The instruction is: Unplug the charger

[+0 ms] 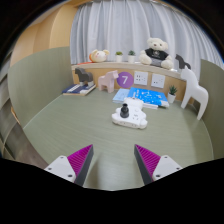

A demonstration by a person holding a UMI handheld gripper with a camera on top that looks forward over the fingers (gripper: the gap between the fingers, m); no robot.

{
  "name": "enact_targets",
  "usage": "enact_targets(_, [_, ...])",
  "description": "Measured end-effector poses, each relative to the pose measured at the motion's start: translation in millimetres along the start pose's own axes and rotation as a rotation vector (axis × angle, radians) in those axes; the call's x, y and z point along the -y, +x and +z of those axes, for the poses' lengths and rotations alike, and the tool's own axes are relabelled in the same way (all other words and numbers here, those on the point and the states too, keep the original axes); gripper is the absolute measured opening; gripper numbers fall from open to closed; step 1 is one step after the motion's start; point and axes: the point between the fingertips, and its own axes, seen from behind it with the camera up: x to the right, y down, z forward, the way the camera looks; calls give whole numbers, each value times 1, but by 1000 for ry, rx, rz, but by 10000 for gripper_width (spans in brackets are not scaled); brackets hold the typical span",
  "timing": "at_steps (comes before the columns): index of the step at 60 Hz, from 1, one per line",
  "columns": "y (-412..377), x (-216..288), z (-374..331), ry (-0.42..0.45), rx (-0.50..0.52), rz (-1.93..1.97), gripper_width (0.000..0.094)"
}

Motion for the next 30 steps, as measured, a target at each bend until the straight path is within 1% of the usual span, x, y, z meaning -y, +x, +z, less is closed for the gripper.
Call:
enact_targets(4, [14,21,30,20,-20,-1,832])
enact_targets(11, [23,55,75,47,-14,3,833])
enact_targets(13, [26,63,86,54,-14,1,822])
enact_targets(15, [31,71,96,59,-19,2,791])
enact_targets(18, [37,83,108,76,-30,5,726])
enact_targets(20, [41,90,115,92,-47,14,659])
enact_targets(24, [44,94,129,98,-55,11,479])
enact_targets(26, [45,90,135,80,-59,12,426])
enact_targets(30, [47,96,140,113,-70,14,301])
